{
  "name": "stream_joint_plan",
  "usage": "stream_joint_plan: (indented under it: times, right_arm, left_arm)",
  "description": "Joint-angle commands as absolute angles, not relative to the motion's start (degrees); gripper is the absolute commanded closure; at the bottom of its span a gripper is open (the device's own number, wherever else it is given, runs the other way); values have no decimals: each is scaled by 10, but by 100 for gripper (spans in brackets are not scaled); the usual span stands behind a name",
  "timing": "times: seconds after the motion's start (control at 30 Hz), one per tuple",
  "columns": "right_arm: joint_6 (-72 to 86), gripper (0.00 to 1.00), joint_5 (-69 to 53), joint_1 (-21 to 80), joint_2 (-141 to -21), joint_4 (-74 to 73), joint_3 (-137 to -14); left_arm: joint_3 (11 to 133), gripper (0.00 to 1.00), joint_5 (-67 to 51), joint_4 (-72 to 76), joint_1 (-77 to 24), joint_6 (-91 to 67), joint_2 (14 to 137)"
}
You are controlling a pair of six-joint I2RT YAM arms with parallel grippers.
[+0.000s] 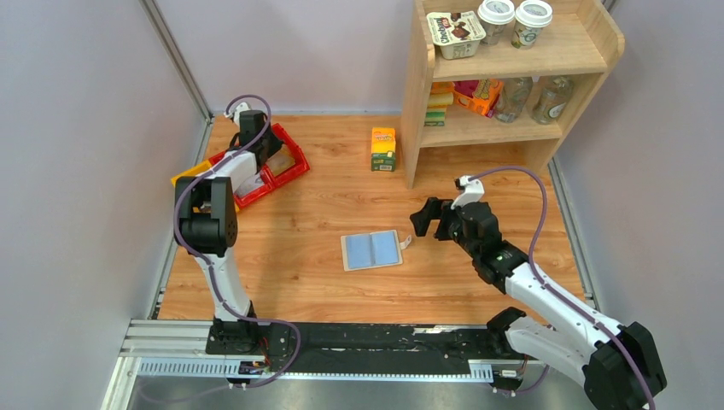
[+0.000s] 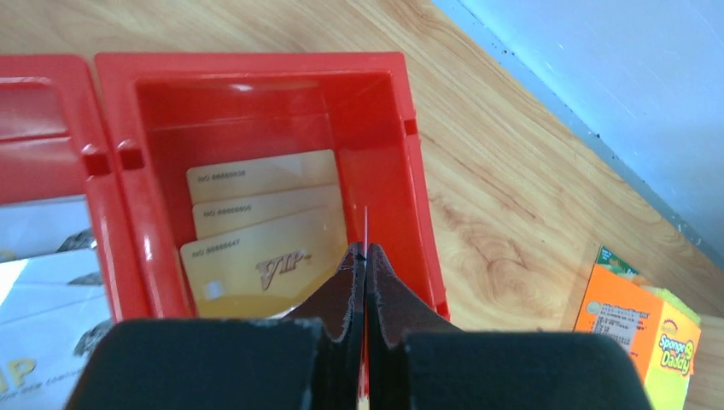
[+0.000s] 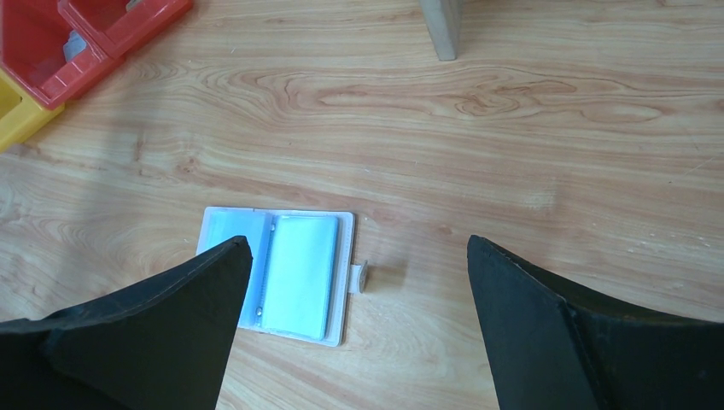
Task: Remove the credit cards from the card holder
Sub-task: Place the credit card in the storage box, then reset both arms
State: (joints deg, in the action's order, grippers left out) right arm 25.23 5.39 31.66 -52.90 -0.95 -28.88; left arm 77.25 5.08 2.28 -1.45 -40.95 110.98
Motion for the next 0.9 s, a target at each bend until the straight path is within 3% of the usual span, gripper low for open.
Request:
stream_joint_plan:
  times: [0.0, 0.07, 0.2, 0.4, 0.67, 0.87]
  right_arm:
    - [245, 0, 33, 308, -528, 25, -287]
    - [246, 0, 26, 307, -528, 24, -287]
    - [238, 0, 25, 306, -525, 6, -297]
    - [214, 0, 33, 307, -517, -51, -323]
    - [192, 0, -37, 312, -566, -128, -388]
    - [173, 0, -16, 377, -671, -208, -470]
  left_arm:
    - [832, 100, 57, 19, -13, -392, 1146]
    - [849, 96, 66, 3, -13, -385, 1155]
    - [867, 77, 88, -51, -12, -364, 1154]
    - [877, 60, 112, -122, -12, -331, 1120]
    - [898, 47, 92, -244, -15, -281, 1035]
    - [852, 40, 67, -331, -49, -236, 932]
